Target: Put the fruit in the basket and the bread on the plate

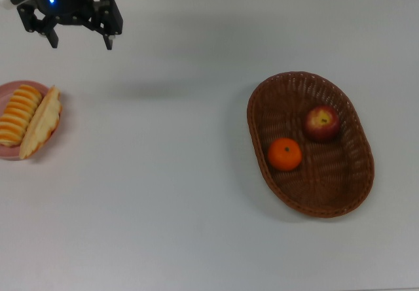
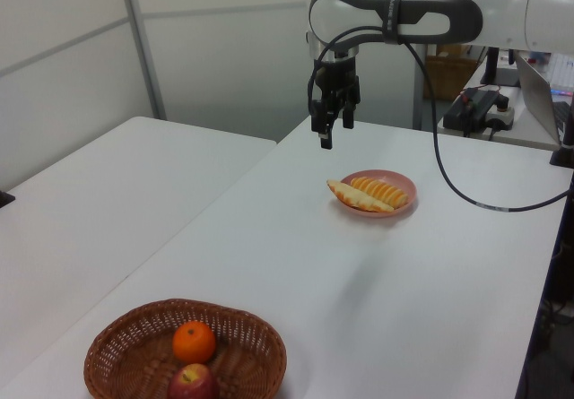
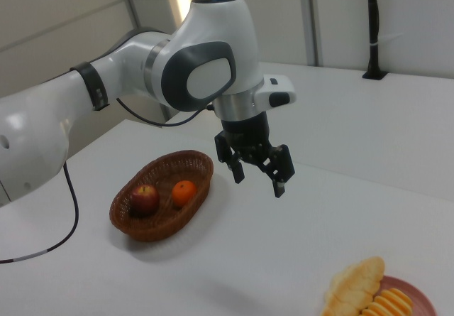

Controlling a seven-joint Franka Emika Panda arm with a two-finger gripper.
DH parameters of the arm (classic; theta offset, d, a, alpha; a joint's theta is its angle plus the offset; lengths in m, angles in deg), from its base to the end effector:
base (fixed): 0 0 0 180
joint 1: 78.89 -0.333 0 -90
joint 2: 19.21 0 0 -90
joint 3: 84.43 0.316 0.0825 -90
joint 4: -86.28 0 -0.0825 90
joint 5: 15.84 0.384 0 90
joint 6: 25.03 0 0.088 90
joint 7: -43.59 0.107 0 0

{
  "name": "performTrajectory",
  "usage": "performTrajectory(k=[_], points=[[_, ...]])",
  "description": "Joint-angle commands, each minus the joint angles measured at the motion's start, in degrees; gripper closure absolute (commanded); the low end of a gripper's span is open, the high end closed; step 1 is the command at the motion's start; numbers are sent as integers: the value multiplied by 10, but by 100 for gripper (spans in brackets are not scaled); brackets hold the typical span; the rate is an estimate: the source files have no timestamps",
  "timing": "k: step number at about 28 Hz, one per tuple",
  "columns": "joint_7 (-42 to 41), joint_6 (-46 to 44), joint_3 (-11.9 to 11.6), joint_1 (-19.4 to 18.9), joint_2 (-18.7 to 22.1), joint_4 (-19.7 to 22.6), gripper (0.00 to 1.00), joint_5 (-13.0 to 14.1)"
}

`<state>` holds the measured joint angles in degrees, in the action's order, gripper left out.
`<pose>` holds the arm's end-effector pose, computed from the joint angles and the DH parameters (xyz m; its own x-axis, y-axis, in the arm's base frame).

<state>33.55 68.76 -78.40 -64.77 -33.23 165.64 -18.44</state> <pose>0.6251 -0.1017 0.5737 0.9994 0.0337 0.0049 0.0336 -0.9992 0.0210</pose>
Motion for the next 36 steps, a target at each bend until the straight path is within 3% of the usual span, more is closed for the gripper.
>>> performTrajectory(k=[1, 36], points=[[7, -7, -9, -3, 15, 16, 0, 8], [-1, -61, -12, -3, 22, 17, 0, -4]])
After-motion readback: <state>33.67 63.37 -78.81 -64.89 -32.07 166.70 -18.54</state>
